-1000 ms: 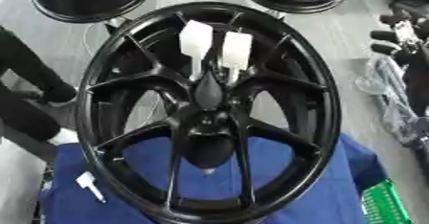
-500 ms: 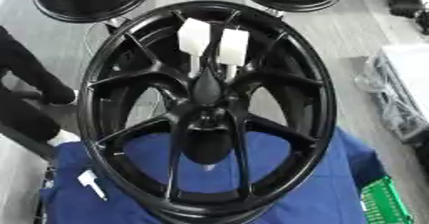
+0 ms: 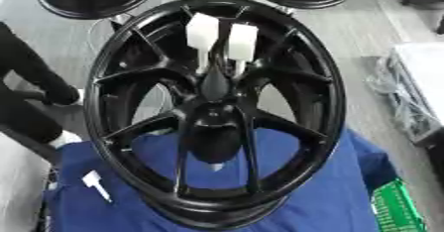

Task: Pull the pin out of the wheel hub.

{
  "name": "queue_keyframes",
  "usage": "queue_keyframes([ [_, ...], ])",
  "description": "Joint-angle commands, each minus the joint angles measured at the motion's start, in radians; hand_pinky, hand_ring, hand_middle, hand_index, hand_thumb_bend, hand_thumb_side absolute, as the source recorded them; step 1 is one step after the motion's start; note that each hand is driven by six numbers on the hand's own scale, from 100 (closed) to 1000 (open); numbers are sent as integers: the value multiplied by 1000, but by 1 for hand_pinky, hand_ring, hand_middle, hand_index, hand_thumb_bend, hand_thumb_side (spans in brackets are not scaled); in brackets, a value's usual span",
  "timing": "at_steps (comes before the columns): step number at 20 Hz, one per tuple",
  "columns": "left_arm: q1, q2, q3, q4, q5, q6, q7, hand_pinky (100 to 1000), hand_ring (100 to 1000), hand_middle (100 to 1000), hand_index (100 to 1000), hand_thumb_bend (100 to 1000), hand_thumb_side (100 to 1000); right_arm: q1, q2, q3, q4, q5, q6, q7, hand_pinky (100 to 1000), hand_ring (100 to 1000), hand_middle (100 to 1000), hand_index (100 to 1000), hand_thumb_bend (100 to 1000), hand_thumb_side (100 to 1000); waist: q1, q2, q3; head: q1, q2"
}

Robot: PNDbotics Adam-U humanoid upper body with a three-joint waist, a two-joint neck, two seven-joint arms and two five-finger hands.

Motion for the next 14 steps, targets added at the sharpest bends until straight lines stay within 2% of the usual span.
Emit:
queue_keyframes([
  [1, 3, 40, 11, -13, 3, 2, 3, 916, 799, 847, 875, 294, 738, -82, -56, 33, -43, 37, 41, 80, 836, 819, 838, 902, 275, 573, -3, -20, 1, -4, 6],
  [5, 17, 50, 14, -16, 9, 1, 6, 916, 800, 847, 875, 294, 736, -215, -41, 104, -48, 80, 88, 164, 838, 820, 839, 907, 331, 610, -7, -26, -5, -2, 6],
  [9, 26, 63, 22, -19, 10, -1, 13, 915, 799, 847, 875, 293, 732, -322, 10, 181, -48, 61, 131, 185, 836, 819, 839, 910, 373, 657, -6, -29, -5, -2, 6],
  [14, 41, 70, 28, -16, 9, 1, 20, 915, 799, 847, 875, 292, 732, -387, 73, 247, -48, 83, 168, 198, 832, 814, 841, 918, 410, 696, -10, -31, -4, 1, 6],
])
